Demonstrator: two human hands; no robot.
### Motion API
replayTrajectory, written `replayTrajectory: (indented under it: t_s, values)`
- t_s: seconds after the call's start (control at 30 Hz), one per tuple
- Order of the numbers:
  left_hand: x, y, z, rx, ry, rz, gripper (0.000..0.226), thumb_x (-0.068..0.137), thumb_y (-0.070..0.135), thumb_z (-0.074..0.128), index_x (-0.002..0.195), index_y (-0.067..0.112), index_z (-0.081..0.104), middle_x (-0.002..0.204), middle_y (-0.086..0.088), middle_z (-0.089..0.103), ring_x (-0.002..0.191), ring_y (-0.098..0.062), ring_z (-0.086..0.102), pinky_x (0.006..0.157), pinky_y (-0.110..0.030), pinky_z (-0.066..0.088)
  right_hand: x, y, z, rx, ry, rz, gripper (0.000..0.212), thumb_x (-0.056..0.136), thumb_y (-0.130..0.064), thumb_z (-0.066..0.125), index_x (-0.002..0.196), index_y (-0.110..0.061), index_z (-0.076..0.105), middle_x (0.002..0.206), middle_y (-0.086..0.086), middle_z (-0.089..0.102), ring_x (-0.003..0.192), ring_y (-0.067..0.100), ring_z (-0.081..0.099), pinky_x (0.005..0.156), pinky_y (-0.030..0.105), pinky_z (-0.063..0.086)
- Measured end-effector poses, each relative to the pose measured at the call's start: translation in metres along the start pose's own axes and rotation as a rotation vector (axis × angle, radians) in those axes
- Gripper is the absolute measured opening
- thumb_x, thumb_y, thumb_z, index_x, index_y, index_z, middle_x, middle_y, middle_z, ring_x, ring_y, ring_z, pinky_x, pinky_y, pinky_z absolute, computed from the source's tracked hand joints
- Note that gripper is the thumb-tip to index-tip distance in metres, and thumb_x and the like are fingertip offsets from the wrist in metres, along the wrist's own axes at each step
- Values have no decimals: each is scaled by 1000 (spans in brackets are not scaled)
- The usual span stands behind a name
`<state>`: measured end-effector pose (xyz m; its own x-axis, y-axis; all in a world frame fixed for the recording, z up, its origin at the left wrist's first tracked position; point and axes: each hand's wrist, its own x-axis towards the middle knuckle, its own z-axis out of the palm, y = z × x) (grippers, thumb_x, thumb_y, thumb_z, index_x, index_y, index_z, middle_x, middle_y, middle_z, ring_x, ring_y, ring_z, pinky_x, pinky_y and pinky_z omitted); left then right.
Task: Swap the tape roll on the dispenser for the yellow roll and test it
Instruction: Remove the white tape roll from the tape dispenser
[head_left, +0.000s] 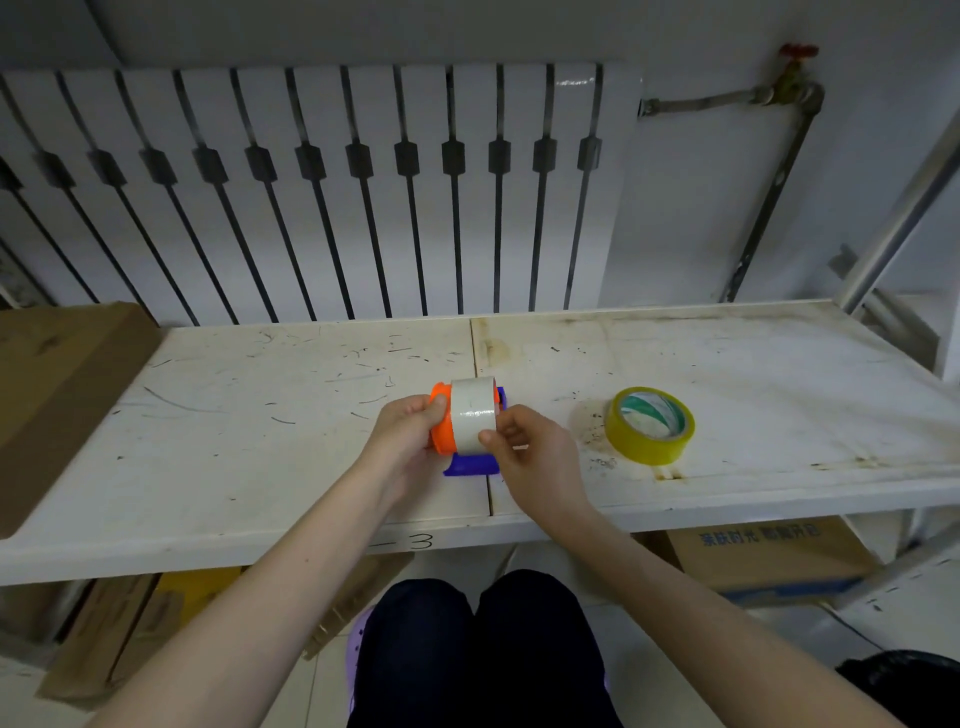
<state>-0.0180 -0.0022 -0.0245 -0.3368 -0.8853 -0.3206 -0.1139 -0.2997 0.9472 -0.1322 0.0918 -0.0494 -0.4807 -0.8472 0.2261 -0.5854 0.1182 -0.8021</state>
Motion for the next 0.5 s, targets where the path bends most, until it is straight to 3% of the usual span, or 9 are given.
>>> replayTrajectory:
  t_s: [0.2, 0.33, 0.4, 0.5]
  values:
    - [6, 5, -5, -80, 79, -8, 33, 93, 19, 55, 121, 2, 54, 113, -13, 58, 101, -27, 56, 86, -40, 49, 9, 5, -9, 27, 1, -10, 6, 90, -22, 61, 90, -20, 56, 87, -6, 59, 82, 10, 57, 66, 9, 43]
    - [4, 6, -4, -103, 57, -42, 29, 94, 18, 53, 120, 4, 53, 117, -15, 57, 100, -27, 55, 90, -43, 49, 16, 10, -13, 31, -33, -31, 5, 90, -18, 60, 87, -14, 59, 81, -6, 59, 74, 5, 54, 62, 6, 41]
    - [3, 7, -3, -139, 59, -70, 37, 95, 17, 51, 129, 4, 47, 123, -15, 53, 105, -30, 53, 93, -46, 47, 17, 12, -15, 45, 11, -54, 9, 91, -16, 59, 84, -19, 54, 78, -11, 55, 73, 3, 53, 64, 8, 40]
    - [1, 10, -3, -263, 30, -131, 44, 97, 15, 46, 138, 8, 36, 125, -13, 48, 105, -31, 51, 85, -45, 46, 20, 15, -24, 127, 167, -55, 8, 92, -11, 55, 89, -18, 55, 79, -11, 55, 76, 2, 53, 67, 17, 43]
